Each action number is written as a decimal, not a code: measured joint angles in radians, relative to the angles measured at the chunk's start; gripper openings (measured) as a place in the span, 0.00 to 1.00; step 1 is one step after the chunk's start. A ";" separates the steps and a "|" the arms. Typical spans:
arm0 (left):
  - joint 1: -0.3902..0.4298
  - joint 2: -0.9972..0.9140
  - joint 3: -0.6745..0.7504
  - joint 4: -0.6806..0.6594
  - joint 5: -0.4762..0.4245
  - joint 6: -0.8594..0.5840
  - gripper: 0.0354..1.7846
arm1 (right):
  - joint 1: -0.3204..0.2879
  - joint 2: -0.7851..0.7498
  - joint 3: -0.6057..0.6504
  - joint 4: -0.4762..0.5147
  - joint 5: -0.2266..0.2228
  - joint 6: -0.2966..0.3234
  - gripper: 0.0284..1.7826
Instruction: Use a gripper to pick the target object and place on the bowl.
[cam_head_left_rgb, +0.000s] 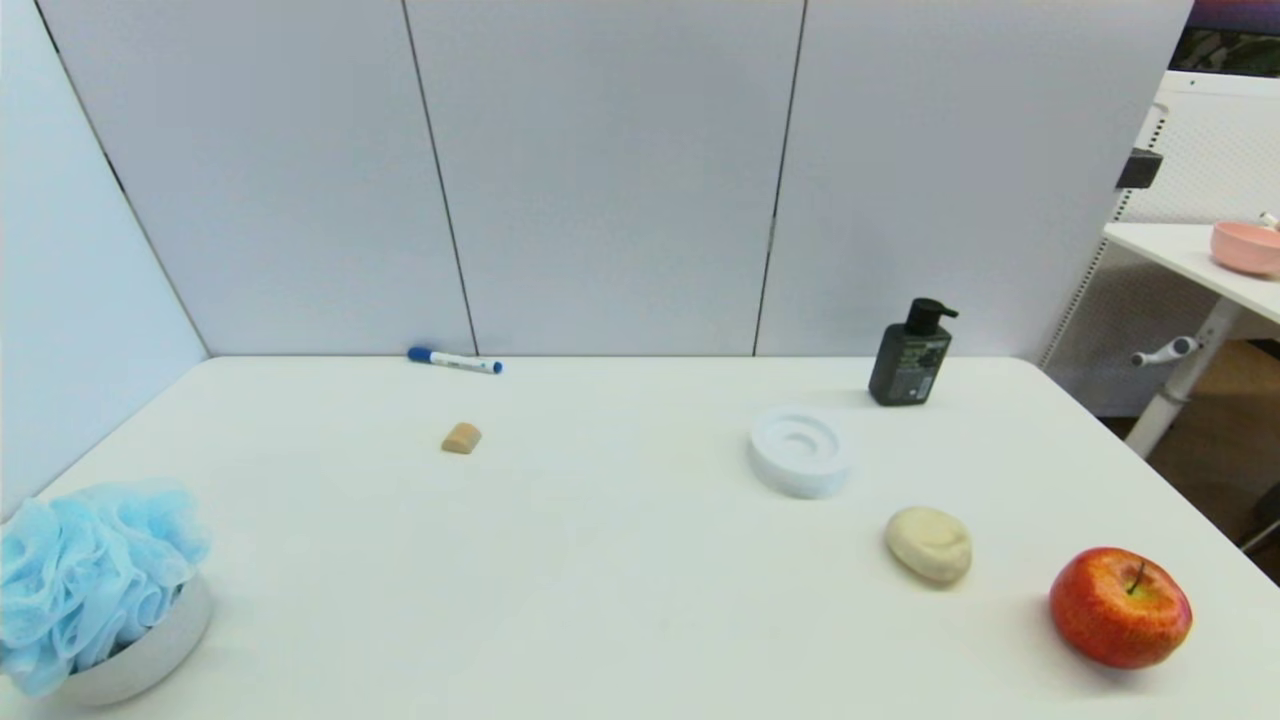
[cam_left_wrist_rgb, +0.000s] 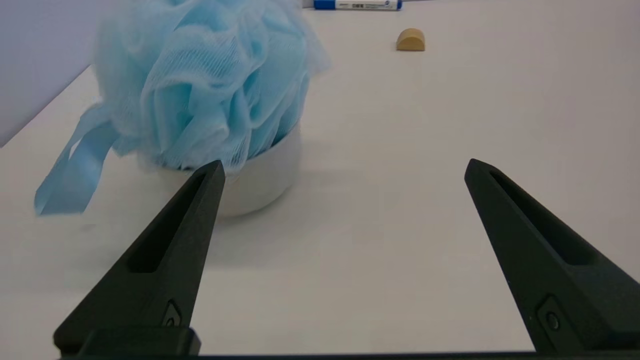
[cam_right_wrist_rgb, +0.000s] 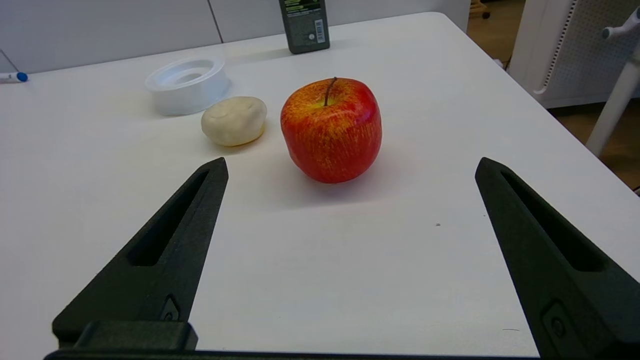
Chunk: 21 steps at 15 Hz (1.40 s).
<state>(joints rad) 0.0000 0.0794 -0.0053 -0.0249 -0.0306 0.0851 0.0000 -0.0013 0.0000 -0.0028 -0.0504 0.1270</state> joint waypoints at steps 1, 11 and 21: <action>0.000 -0.028 0.001 0.020 0.005 0.003 0.95 | 0.000 0.000 0.000 0.000 0.000 0.000 0.96; -0.002 -0.079 0.005 0.026 0.013 -0.019 0.96 | 0.000 0.000 0.000 0.000 0.000 0.000 0.96; -0.002 -0.079 0.005 0.027 0.013 -0.019 0.96 | 0.000 0.000 0.000 0.000 0.000 0.000 0.96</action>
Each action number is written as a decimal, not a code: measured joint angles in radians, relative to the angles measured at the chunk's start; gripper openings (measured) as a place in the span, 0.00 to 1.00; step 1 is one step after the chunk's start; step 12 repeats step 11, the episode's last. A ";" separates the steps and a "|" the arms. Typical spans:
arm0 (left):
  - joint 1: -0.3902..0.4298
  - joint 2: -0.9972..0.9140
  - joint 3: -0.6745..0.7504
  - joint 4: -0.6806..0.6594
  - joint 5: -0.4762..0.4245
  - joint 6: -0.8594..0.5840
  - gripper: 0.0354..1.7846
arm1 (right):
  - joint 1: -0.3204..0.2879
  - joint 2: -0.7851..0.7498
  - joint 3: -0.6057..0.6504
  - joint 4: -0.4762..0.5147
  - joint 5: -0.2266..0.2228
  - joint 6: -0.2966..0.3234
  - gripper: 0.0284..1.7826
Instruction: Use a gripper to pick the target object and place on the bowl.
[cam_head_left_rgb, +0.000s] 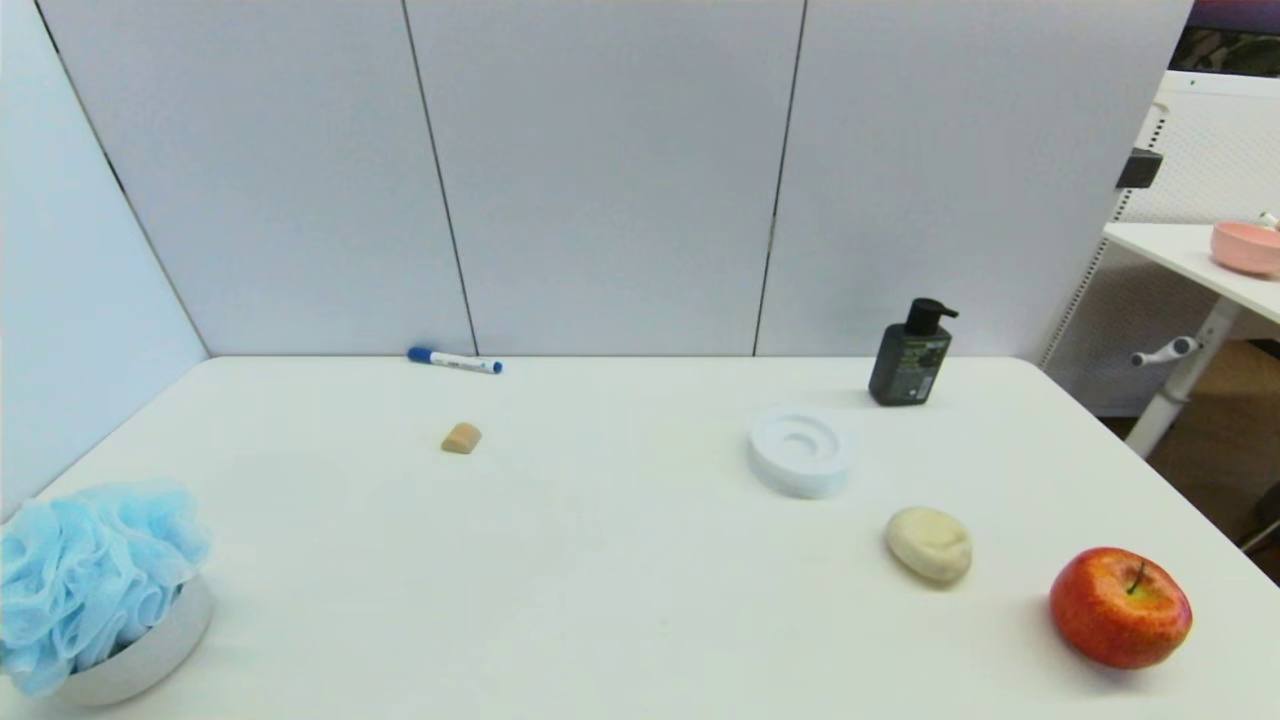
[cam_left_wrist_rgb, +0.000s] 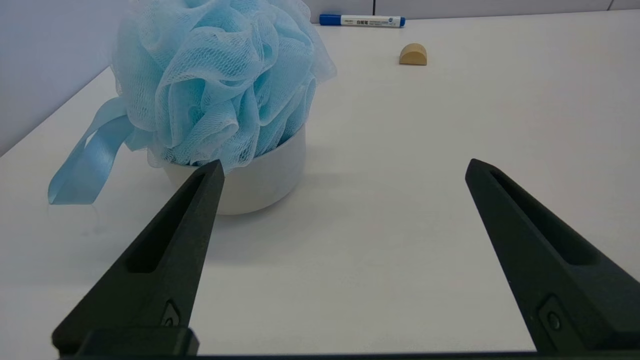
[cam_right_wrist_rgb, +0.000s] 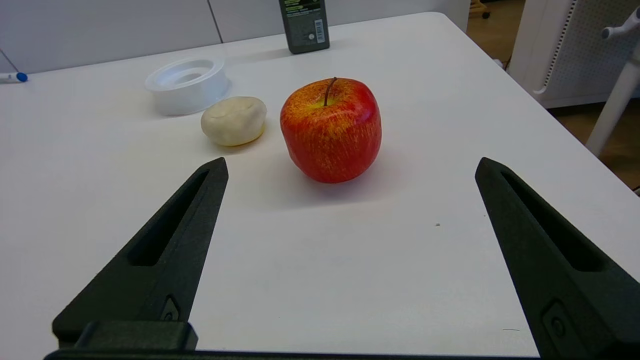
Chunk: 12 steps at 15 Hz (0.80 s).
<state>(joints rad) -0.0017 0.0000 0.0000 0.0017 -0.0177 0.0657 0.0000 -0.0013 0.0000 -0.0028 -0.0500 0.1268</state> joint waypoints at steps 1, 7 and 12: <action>0.000 0.000 0.000 0.000 0.000 0.000 0.96 | 0.000 0.000 0.000 0.000 0.001 0.000 0.96; 0.000 0.000 0.000 0.000 0.000 0.000 0.96 | 0.000 0.000 0.000 0.000 -0.002 0.001 0.96; 0.000 0.000 0.000 0.000 0.000 0.000 0.96 | 0.000 0.000 0.000 0.000 -0.001 0.000 0.96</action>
